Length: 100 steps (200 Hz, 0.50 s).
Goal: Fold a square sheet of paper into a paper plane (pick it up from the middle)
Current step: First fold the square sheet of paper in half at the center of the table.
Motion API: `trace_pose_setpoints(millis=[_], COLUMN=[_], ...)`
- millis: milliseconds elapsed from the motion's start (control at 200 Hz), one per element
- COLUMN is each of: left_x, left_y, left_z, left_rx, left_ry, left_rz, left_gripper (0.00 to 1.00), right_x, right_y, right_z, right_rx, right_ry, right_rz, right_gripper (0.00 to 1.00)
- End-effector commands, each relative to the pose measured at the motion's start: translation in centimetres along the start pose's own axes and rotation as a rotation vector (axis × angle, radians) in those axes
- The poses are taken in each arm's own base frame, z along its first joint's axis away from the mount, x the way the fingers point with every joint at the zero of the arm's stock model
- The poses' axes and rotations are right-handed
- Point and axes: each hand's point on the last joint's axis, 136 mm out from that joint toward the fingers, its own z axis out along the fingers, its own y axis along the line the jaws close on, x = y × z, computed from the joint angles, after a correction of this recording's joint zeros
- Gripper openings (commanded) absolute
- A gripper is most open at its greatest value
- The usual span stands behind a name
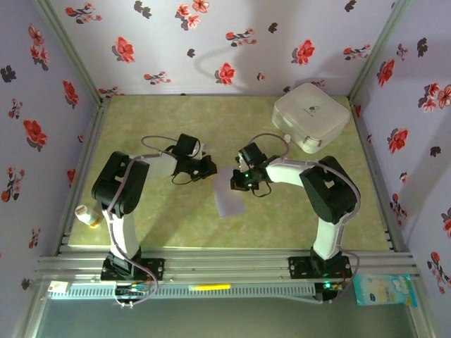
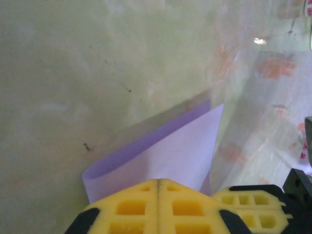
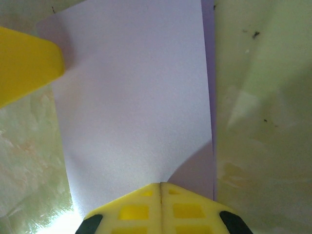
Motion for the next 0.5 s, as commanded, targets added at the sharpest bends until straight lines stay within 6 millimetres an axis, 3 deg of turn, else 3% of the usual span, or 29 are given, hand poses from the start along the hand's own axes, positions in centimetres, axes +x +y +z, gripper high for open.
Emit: trace_pose_setpoints(millis=[0,195,495], left_x=[-0.2,-0.3,-2.4], left_y=[1.7,5.2,6.5], left_z=[0.8,1.0,-0.4], left_rx=[-0.032,-0.127,-0.171], left_ry=[0.015,0.000,-0.061], left_rz=[-0.014,-0.065,-0.133], left_gripper=[0.01,0.00,0.00], right_x=[4.1,4.3,4.4], right_y=[-6.6,-6.8,-6.9], right_z=[1.1,1.1,1.1], right_rx=[0.232,0.238,0.242], right_ry=[0.119,0.120,0.117], right_rz=[0.082,0.084,0.085], right_gripper=[0.00,0.00,0.00])
